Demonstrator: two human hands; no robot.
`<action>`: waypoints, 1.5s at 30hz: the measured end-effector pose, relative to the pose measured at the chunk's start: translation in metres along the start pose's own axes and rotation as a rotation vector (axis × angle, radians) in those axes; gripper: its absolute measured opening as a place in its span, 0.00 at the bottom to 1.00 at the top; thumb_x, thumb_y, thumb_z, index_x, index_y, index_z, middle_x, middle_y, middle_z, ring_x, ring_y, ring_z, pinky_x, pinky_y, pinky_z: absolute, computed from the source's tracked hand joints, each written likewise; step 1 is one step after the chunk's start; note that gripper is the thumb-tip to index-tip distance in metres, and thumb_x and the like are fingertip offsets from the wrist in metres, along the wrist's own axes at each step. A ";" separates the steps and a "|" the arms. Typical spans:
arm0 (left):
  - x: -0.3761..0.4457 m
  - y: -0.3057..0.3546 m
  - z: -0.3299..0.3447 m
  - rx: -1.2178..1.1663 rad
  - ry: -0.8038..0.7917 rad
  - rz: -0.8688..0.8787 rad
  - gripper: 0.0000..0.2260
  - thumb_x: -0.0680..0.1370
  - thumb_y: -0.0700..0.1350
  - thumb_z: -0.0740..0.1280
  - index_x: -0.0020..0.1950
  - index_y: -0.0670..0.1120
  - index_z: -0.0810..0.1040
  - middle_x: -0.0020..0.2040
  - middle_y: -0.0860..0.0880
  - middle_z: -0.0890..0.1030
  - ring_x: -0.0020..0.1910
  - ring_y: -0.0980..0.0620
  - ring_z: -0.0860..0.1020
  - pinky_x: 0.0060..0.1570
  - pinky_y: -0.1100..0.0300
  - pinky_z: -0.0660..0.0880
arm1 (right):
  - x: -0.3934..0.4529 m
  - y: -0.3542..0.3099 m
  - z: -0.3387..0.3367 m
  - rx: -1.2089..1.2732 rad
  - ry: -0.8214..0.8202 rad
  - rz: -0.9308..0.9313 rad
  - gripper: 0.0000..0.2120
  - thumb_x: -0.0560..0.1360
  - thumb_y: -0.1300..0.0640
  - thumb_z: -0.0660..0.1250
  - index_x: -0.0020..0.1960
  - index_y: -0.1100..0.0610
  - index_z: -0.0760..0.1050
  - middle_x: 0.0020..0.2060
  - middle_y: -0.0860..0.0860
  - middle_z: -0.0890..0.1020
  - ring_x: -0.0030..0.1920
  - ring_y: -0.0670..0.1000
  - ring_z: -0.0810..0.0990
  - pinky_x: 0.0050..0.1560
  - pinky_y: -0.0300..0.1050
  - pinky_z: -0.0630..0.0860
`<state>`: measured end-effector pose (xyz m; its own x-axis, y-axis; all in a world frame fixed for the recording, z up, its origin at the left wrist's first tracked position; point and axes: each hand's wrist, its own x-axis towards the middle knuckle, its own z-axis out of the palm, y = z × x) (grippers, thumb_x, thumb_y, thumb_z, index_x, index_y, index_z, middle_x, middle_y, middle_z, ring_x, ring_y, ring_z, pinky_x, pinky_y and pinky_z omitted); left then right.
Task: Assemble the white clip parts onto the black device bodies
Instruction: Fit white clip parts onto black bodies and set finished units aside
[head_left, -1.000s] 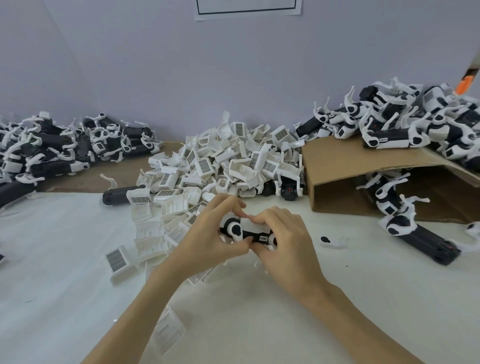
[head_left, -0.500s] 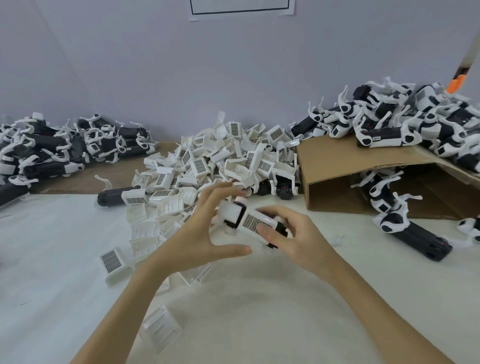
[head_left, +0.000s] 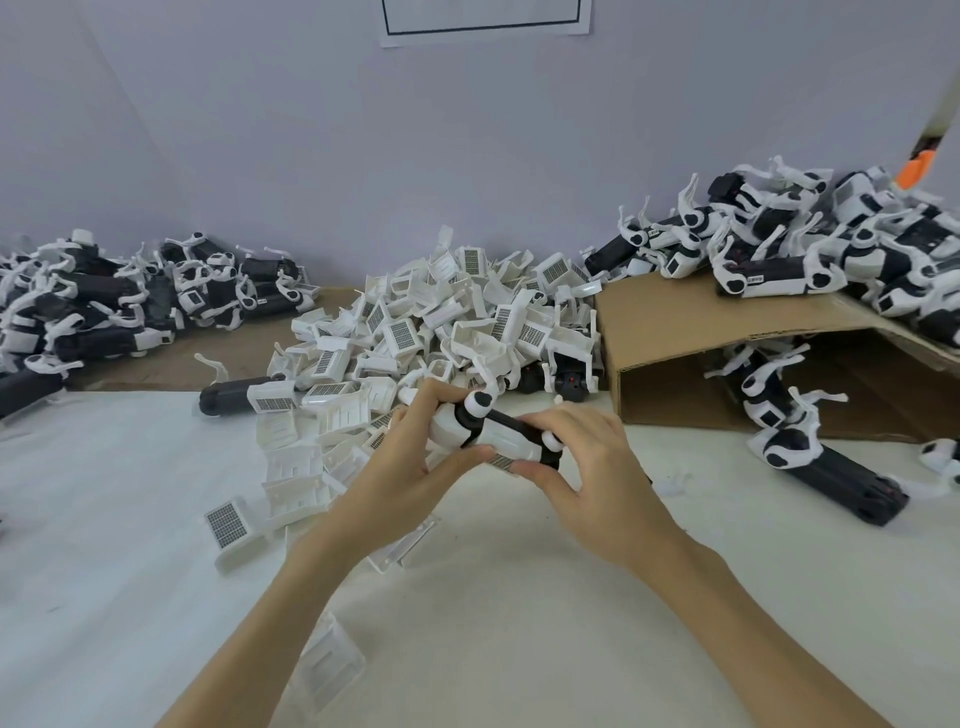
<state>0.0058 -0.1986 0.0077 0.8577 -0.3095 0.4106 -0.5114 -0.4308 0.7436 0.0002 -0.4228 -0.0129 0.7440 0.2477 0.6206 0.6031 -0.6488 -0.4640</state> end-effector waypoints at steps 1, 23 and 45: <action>0.000 0.000 0.001 -0.006 0.008 0.015 0.13 0.80 0.52 0.71 0.62 0.55 0.72 0.54 0.54 0.79 0.54 0.46 0.75 0.55 0.53 0.72 | 0.001 -0.001 0.000 -0.003 0.013 -0.005 0.13 0.80 0.48 0.70 0.60 0.55 0.81 0.47 0.45 0.80 0.51 0.49 0.77 0.63 0.51 0.69; -0.002 0.005 0.012 0.200 0.121 0.170 0.17 0.77 0.62 0.69 0.64 0.61 0.75 0.58 0.67 0.78 0.64 0.62 0.68 0.63 0.62 0.68 | 0.001 -0.006 -0.002 0.085 -0.176 0.164 0.14 0.74 0.45 0.77 0.55 0.45 0.76 0.45 0.35 0.79 0.55 0.39 0.72 0.54 0.37 0.65; 0.000 0.017 0.014 -0.217 0.167 -0.202 0.22 0.65 0.61 0.82 0.50 0.58 0.76 0.49 0.54 0.85 0.49 0.53 0.85 0.50 0.56 0.80 | -0.005 -0.004 0.009 -0.059 0.143 -0.004 0.23 0.75 0.56 0.78 0.69 0.55 0.78 0.60 0.48 0.83 0.60 0.45 0.78 0.59 0.44 0.77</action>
<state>-0.0039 -0.2182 0.0128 0.9465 -0.0856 0.3112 -0.3227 -0.2728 0.9063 -0.0027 -0.4149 -0.0199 0.6904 0.1481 0.7081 0.5851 -0.6899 -0.4262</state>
